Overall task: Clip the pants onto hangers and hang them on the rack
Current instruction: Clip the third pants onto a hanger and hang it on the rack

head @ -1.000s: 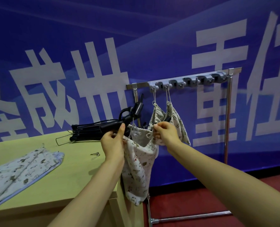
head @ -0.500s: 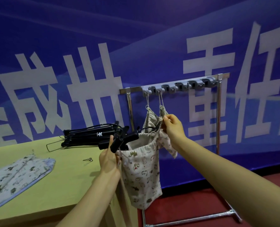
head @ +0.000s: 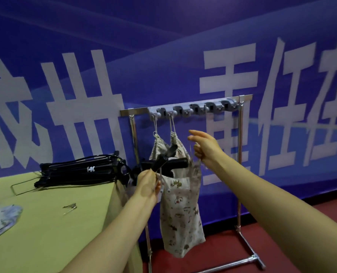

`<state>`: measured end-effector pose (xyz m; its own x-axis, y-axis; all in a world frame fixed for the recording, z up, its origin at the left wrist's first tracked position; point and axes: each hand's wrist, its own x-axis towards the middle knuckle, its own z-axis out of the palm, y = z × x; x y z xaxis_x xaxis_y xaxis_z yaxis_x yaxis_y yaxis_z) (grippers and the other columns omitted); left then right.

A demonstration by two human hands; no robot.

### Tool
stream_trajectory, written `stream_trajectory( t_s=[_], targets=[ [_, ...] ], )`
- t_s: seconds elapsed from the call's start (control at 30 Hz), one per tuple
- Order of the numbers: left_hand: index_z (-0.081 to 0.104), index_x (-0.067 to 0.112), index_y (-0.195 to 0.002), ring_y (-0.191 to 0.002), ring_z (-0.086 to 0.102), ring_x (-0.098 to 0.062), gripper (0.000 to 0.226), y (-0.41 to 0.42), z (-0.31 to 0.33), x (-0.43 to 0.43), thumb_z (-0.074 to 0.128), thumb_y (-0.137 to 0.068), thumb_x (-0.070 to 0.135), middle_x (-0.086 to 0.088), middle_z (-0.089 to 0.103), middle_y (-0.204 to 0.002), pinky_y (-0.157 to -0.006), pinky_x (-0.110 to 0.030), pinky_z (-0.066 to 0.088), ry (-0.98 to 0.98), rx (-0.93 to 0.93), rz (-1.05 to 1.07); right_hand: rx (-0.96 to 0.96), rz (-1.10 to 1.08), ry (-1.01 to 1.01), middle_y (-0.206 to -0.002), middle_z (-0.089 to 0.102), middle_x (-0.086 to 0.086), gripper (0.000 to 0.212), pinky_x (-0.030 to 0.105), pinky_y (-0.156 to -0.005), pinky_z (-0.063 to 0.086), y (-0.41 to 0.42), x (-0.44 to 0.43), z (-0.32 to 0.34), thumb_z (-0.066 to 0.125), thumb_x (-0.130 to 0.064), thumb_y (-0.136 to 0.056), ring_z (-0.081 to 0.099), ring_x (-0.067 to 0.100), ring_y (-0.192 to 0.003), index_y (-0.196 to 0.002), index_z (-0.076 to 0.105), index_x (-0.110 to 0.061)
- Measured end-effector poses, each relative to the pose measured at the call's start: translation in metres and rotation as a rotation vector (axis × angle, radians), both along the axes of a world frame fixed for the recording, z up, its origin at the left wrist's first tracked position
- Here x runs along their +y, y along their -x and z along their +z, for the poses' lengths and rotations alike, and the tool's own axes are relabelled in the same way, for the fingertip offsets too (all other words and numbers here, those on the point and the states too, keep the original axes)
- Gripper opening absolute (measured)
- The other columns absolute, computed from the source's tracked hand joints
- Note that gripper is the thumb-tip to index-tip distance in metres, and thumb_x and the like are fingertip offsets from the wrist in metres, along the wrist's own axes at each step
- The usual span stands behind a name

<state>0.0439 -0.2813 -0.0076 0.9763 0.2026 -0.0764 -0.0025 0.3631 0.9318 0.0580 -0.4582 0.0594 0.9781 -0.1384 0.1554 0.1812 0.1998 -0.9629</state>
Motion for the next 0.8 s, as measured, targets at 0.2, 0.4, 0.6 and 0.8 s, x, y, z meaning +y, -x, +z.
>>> stream_trajectory(
  t_s=[0.2, 0.4, 0.6, 0.8],
  targets=[
    [0.055, 0.002, -0.069, -0.034, 0.036, -0.022, 0.037, -0.049, -0.005, -0.06, 0.048, -0.095, 0.029, -0.015, 0.042, -0.053, -0.03, -0.015, 0.029, 0.007, 0.036, -0.188, -0.138, -0.044, 0.563, -0.08, 0.06, 0.005, 0.024, 0.01, -0.041, 0.035, -0.039, -0.048, 0.037, 0.047, 0.011, -0.089, 0.058, -0.001, -0.058, -0.08, 0.053, -0.01],
    [0.057, 0.003, -0.068, -0.024, 0.043, -0.016, 0.042, -0.118, 0.002, -0.082, 0.056, -0.09, 0.039, -0.005, 0.051, -0.039, -0.031, -0.013, 0.034, 0.157, 0.148, -0.183, -0.19, 0.011, 0.653, -0.076, 0.061, 0.004, 0.022, 0.003, -0.049, 0.038, -0.104, -0.05, 0.061, 0.05, 0.008, -0.09, 0.057, 0.005, -0.071, -0.082, 0.052, -0.013],
    [0.055, -0.003, -0.067, -0.023, 0.044, -0.02, 0.045, -0.174, -0.007, -0.069, 0.045, -0.095, 0.031, -0.015, 0.052, -0.044, -0.028, -0.015, 0.035, 0.078, 0.121, -0.151, -0.224, -0.012, 0.736, -0.079, 0.06, 0.001, 0.03, 0.027, -0.067, 0.045, -0.173, -0.037, 0.053, 0.05, 0.006, -0.089, 0.063, 0.025, -0.093, -0.076, 0.051, -0.021],
    [0.05, -0.002, -0.068, -0.02, 0.041, -0.012, 0.044, -0.21, -0.006, -0.064, 0.046, -0.097, 0.03, -0.006, 0.049, -0.035, -0.027, -0.01, 0.031, 0.091, 0.087, -0.102, -0.34, -0.153, 0.673, -0.09, 0.061, 0.009, 0.02, 0.03, -0.077, 0.046, -0.218, -0.031, 0.061, 0.048, 0.008, -0.088, 0.059, 0.019, -0.08, -0.088, 0.053, -0.011]
  ],
)
